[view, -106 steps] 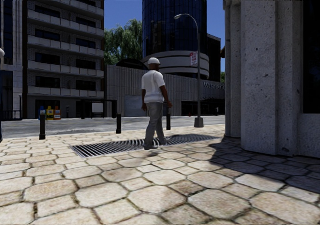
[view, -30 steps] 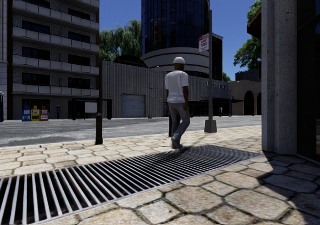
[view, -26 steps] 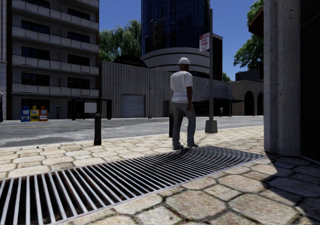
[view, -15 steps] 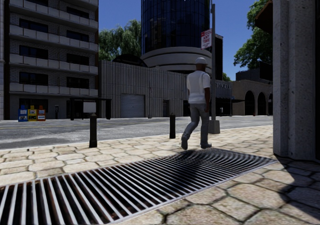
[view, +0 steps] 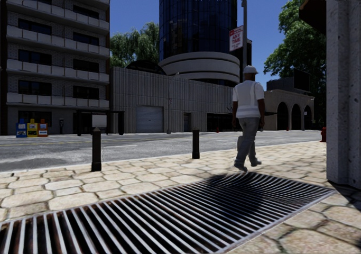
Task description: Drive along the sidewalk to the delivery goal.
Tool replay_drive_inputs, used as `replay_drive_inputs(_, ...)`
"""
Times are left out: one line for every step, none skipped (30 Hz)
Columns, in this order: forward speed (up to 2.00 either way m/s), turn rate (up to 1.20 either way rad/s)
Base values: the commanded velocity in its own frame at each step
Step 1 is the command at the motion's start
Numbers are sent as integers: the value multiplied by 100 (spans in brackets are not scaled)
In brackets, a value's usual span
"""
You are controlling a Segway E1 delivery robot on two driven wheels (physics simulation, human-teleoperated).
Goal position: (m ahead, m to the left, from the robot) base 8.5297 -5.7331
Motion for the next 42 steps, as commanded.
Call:
replay_drive_inputs(95,0)
replay_drive_inputs(95,0)
replay_drive_inputs(96,0)
replay_drive_inputs(98,0)
replay_drive_inputs(102,0)
replay_drive_inputs(106,0)
replay_drive_inputs(110,0)
replay_drive_inputs(111,0)
replay_drive_inputs(112,0)
replay_drive_inputs(112,0)
replay_drive_inputs(112,0)
replay_drive_inputs(112,0)
replay_drive_inputs(112,0)
replay_drive_inputs(112,0)
replay_drive_inputs(112,0)
replay_drive_inputs(112,0)
replay_drive_inputs(112,0)
replay_drive_inputs(112,0)
replay_drive_inputs(112,0)
replay_drive_inputs(112,0)
replay_drive_inputs(112,0)
replay_drive_inputs(112,0)
replay_drive_inputs(112,0)
replay_drive_inputs(112,0)
replay_drive_inputs(112,0)
replay_drive_inputs(112,0)
replay_drive_inputs(112,0)
replay_drive_inputs(112,0)
replay_drive_inputs(112,0)
replay_drive_inputs(112,0)
replay_drive_inputs(112,0)
replay_drive_inputs(112,0)
replay_drive_inputs(112,0)
replay_drive_inputs(112,-3)
replay_drive_inputs(112,-18)
replay_drive_inputs(112,-18)
replay_drive_inputs(112,-22)
replay_drive_inputs(112,-24)
replay_drive_inputs(112,-24)
replay_drive_inputs(112,-24)
replay_drive_inputs(112,-24)
replay_drive_inputs(111,-24)
